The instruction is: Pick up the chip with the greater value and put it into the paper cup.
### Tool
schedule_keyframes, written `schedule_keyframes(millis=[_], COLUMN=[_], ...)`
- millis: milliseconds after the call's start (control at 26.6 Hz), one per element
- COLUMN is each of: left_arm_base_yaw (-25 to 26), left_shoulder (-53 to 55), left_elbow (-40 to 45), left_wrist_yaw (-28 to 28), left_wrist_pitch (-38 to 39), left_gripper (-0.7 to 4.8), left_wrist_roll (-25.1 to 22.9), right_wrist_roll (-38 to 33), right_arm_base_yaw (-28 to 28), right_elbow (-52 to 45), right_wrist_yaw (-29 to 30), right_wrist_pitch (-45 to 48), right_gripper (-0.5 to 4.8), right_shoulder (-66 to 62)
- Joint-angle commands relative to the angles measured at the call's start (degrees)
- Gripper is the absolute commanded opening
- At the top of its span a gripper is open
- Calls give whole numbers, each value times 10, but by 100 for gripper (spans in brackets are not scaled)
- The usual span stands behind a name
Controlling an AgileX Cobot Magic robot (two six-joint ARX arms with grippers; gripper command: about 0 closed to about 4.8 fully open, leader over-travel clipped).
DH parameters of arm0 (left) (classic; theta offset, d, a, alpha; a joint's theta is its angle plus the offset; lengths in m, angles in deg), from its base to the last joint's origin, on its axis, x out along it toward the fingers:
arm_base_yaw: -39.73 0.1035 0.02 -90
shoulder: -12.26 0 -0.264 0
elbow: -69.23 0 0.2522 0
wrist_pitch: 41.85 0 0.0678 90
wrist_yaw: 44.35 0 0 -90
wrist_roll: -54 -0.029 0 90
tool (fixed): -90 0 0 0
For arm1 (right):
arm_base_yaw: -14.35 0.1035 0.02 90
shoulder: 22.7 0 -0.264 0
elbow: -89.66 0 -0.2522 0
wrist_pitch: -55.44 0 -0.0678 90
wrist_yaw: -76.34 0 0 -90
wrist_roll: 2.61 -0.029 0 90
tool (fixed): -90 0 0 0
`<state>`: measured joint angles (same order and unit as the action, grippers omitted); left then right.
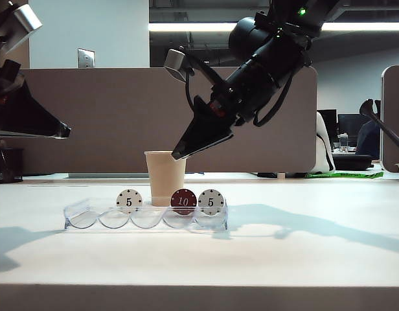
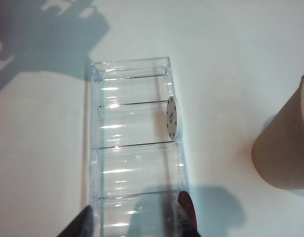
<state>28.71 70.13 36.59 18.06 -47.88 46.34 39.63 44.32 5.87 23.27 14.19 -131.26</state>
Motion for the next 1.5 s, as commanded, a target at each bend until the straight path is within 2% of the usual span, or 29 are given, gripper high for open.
schedule_keyframes(millis=[38,263,376,1504], left_arm_base_yaw=[0,0,0,0], left_shoulder=[-1,-1,-1,-1], left_elbow=[-3,-3,-3,-3], left_wrist_yaw=[-1,-1,-1,-1], left_wrist_pitch=[-4,-4,-3,0], left_gripper=[-2,0,28,27], left_wrist_roll=[2,2,2,2], right_wrist_roll=[-2,-2,-2,-3], right_arm_base_yaw=[0,0,0,0], right_elbow=[1,1,1,1], right_wrist_yaw=[5,5,5,-42], right_wrist_pitch=[3,6,9,53], right_gripper=[212,212,212,211], right_shoulder=[1,-19,-26,-51])
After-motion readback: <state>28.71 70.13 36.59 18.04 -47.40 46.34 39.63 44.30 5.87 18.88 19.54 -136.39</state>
